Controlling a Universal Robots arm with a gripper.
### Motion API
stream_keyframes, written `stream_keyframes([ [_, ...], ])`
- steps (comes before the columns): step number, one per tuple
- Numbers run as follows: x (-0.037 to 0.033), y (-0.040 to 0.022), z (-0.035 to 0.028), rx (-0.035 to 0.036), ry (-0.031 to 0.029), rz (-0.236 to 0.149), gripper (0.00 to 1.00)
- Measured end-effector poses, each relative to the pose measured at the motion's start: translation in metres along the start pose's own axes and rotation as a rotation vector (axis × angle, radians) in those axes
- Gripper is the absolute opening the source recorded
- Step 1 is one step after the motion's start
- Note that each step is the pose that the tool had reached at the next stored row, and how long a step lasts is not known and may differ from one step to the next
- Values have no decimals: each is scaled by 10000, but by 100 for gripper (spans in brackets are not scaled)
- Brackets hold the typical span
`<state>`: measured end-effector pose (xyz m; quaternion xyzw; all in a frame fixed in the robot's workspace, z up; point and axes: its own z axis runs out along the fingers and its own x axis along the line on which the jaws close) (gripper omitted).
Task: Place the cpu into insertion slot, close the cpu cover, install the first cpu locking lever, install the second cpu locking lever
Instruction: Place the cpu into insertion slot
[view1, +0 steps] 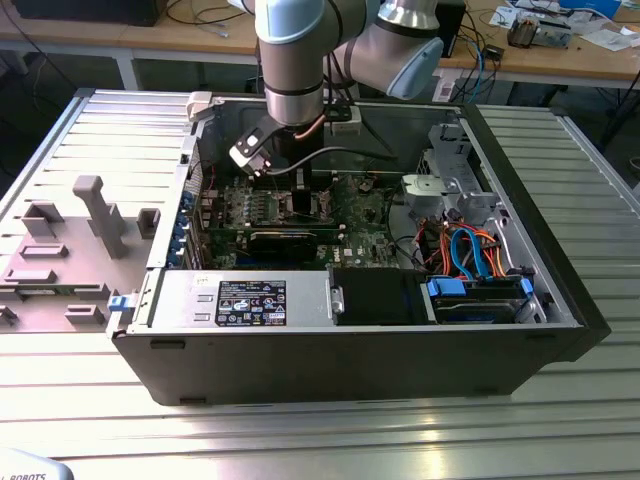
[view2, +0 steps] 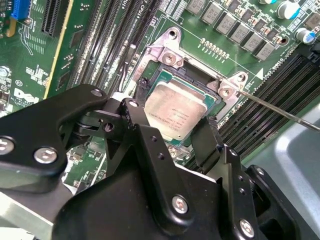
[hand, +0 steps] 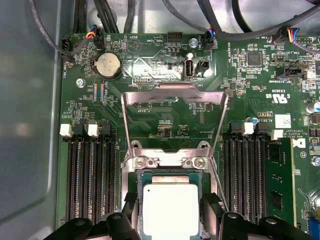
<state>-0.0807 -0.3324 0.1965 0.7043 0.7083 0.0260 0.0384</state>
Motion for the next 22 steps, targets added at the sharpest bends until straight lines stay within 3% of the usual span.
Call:
stream_keyframes([
  [3, 10, 1, -12, 0, 11, 2, 62],
  [5, 12, 1, -14, -1, 67, 7, 62],
  [6, 12, 1, -14, -1, 169, 17, 62],
  [9, 10, 1, -21, 3, 354, 33, 62],
  [10, 13, 3, -12, -13, 446, 43, 62],
  [15, -24, 1, -22, 0, 452, 42, 62],
  [19, -28, 11, -129, -2, 453, 43, 62],
  [22, -30, 1, -151, -4, 455, 42, 62],
])
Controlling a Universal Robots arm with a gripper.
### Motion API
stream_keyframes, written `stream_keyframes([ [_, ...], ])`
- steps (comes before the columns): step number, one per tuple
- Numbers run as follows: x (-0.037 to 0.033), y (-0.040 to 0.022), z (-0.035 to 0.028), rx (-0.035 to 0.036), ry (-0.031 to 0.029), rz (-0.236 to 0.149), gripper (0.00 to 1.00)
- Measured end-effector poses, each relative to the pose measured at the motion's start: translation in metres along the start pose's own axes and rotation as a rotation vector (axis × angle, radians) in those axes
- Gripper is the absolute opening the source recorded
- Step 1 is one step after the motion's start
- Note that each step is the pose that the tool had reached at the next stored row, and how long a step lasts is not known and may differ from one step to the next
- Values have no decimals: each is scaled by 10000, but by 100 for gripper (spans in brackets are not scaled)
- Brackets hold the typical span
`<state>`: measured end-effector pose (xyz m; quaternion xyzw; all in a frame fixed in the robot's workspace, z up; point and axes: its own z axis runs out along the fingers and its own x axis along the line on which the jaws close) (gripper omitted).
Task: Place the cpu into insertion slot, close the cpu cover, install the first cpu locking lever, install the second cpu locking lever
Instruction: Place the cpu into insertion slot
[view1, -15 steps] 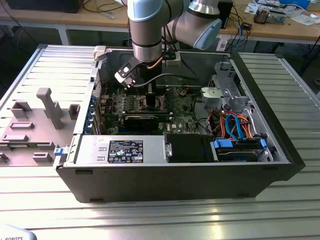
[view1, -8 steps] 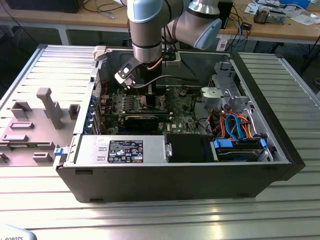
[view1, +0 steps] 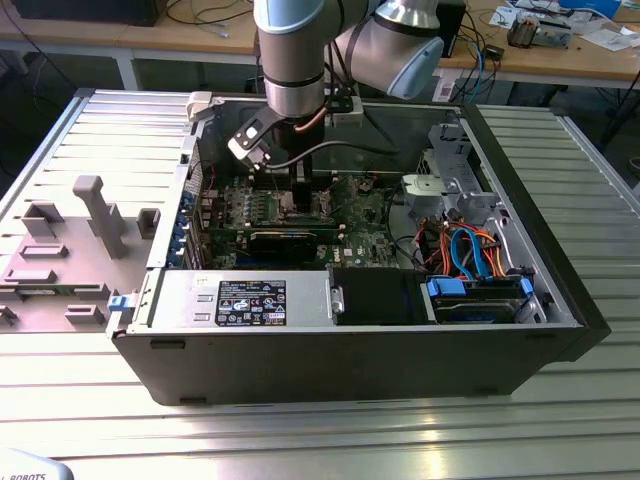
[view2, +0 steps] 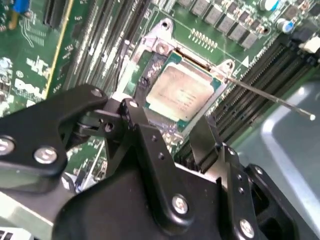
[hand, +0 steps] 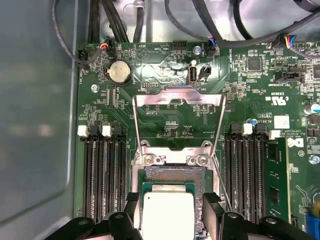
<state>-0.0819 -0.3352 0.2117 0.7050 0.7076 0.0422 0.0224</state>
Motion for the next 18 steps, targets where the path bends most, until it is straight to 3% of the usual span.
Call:
stream_keyframes([
  [3, 0, -79, 19, 0, -1, 1, 62],
  [9, -3, -91, 125, 2, -1, 1, 62],
  [16, -3, -91, 128, 2, -3, 0, 62],
  [18, -3, -91, 127, 3, -4, 0, 54],
])
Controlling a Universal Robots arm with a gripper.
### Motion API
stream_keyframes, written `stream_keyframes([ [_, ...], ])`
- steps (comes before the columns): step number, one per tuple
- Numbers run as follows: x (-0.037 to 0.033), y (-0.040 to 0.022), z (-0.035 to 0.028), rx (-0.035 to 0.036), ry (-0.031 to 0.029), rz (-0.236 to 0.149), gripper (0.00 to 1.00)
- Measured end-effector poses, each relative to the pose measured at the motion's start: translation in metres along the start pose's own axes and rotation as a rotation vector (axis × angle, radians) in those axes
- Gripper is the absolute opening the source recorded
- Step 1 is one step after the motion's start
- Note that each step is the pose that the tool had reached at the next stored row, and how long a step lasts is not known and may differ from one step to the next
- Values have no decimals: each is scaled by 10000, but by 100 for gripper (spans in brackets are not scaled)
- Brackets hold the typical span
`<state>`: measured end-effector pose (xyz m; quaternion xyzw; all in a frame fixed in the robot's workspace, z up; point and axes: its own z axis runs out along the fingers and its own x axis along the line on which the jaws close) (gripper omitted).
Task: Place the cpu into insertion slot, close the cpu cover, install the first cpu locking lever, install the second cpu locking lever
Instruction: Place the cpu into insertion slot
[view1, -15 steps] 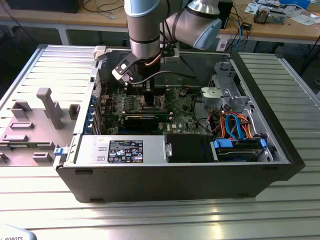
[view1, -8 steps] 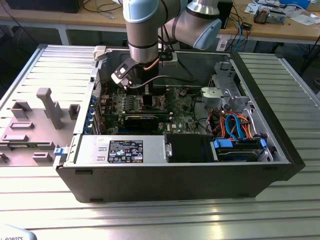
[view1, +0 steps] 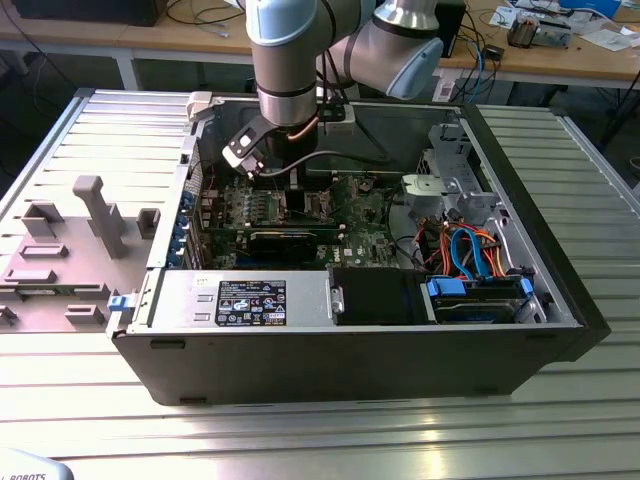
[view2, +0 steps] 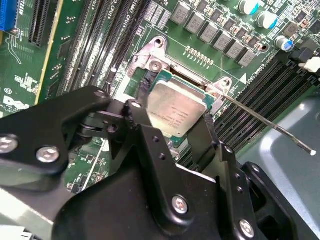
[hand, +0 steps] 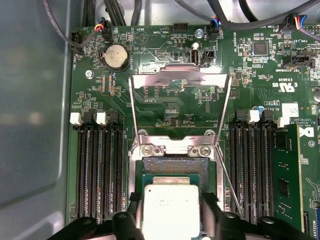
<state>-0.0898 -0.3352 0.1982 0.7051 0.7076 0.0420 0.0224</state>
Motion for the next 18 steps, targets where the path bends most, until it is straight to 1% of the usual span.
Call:
stream_keyframes([
  [6, 0, 0, 2, -2, 2, 0, 54],
  [7, 1, 0, -1, -4, -13, 1, 54],
  [8, 3, 4, -30, -6, -70, -5, 54],
  [9, 2, 5, -42, -2, -92, -9, 54],
  [11, 2, 11, -46, 0, -131, -13, 54],
  [15, 1, 54, -41, 66, -208, -17, 54],
  [18, -1, 97, -27, 119, -216, -16, 54],
])
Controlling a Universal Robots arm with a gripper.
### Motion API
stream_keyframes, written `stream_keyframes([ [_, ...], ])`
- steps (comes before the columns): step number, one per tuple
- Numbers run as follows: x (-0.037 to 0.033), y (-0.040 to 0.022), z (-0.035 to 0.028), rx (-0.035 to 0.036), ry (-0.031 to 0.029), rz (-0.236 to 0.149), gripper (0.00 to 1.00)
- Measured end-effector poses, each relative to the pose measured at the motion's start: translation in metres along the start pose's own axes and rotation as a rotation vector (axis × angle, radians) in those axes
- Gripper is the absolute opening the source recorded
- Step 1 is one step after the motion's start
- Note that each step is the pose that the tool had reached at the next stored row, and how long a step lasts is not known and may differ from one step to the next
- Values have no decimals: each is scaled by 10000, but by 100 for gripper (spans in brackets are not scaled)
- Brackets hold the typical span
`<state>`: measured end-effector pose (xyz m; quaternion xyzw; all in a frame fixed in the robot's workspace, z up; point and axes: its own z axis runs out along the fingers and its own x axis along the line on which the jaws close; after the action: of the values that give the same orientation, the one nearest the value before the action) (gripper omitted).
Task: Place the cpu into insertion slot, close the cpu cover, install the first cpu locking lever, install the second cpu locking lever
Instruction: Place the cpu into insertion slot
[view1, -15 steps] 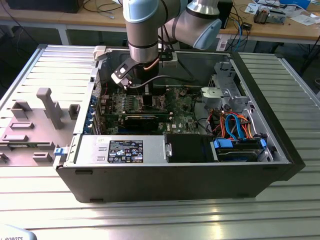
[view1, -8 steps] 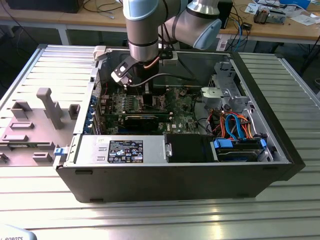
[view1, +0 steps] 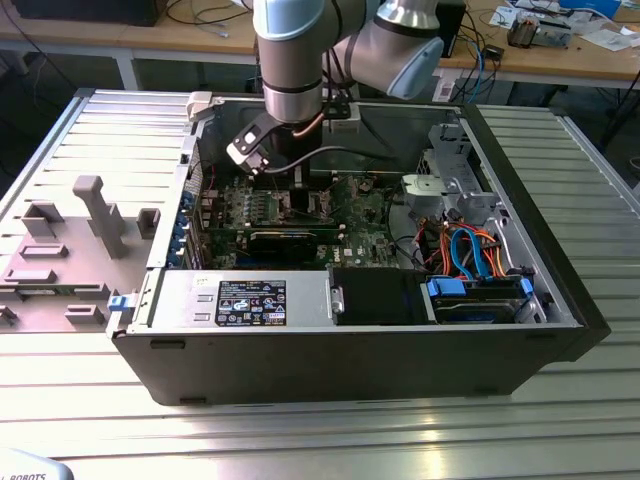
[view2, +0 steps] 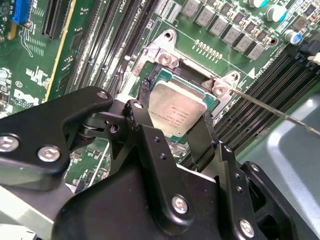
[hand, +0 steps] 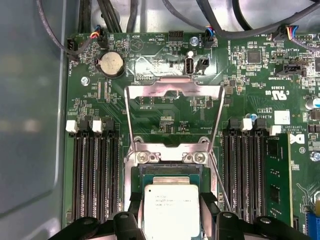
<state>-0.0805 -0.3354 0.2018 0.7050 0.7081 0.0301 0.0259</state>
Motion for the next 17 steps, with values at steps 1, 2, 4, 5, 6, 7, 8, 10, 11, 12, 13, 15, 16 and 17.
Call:
stream_keyframes([
  [1, -1, 16, 5, 19, -1, 1, 54],
  [2, -2, 27, 10, 35, -1, 2, 54],
  [4, -3, 32, 20, 46, 1, 4, 54],
  [5, -3, 36, 28, 58, 2, 5, 54],
  [6, -4, 44, 36, 77, -3, 7, 54],
  [7, -5, 46, 38, 79, -4, 6, 54],
  [8, -4, 47, 40, 77, -2, 4, 54],
  [10, -4, 48, 40, 76, -1, 4, 54],
  [11, -4, 48, 40, 76, -1, 4, 54],
  [12, -4, 49, 42, 67, 0, 1, 55],
  [13, -4, 49, 42, 73, 2, 1, 55],
  [15, -4, 48, 42, 75, 1, 3, 62],
  [16, -4, 48, 41, 75, 0, 4, 62],
  [17, -4, 48, 41, 76, -1, 4, 62],
])
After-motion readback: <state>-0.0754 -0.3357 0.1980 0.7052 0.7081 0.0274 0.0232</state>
